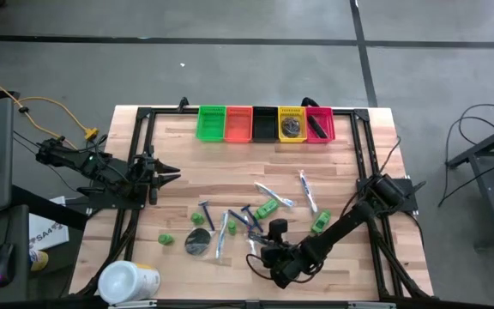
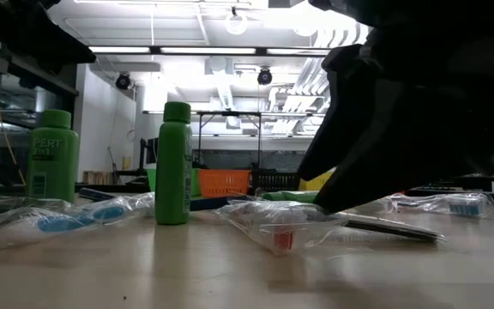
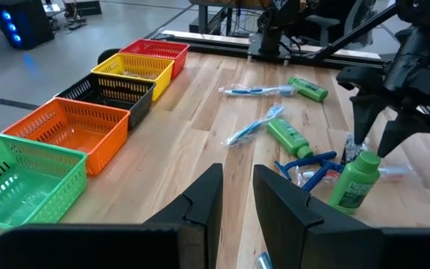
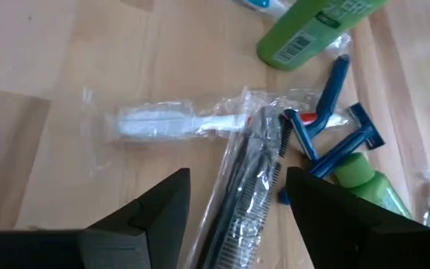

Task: Pick & Place Travel size toiletries
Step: Put the black comb into the red bin

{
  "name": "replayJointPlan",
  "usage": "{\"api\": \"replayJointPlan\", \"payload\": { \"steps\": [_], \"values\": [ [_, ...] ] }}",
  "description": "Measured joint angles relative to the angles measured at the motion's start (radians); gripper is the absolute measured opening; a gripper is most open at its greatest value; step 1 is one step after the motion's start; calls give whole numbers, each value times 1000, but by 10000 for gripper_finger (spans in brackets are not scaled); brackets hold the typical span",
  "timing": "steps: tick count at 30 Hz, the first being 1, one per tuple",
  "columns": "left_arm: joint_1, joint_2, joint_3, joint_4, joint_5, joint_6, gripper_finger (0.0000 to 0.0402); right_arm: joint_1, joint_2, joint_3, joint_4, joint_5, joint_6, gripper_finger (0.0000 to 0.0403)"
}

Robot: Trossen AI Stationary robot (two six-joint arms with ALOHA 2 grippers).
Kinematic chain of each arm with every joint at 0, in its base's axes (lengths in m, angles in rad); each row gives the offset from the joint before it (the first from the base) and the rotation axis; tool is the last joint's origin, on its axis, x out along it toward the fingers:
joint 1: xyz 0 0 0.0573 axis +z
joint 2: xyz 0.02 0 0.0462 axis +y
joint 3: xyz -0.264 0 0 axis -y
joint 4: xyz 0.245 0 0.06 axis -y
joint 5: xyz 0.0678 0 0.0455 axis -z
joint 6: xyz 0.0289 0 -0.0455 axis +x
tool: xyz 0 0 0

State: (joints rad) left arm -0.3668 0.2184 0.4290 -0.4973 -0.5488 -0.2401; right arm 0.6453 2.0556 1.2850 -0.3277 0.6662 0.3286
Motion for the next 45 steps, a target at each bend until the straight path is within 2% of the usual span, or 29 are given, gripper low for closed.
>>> {"api": "replayJointPlan", "payload": {
  "steps": [12, 23, 31, 35, 45],
  "values": [
    [0, 0, 0, 0, 0, 14, 76, -20, 19, -1, -26, -15, -58, 216],
    [0, 0, 0, 0, 11, 18, 76, -62, 31, 0, -53, 15, -71, 215],
    [0, 0, 0, -1, 13, 19, 76, -96, 28, 2, -79, -54, -63, 213],
    [0, 0, 0, -1, 17, 26, 76, -102, 27, 2, -80, -86, -61, 184],
    [0, 0, 0, -2, 18, 26, 76, -104, 29, 1, -83, -114, -66, 63]
  ]
}}
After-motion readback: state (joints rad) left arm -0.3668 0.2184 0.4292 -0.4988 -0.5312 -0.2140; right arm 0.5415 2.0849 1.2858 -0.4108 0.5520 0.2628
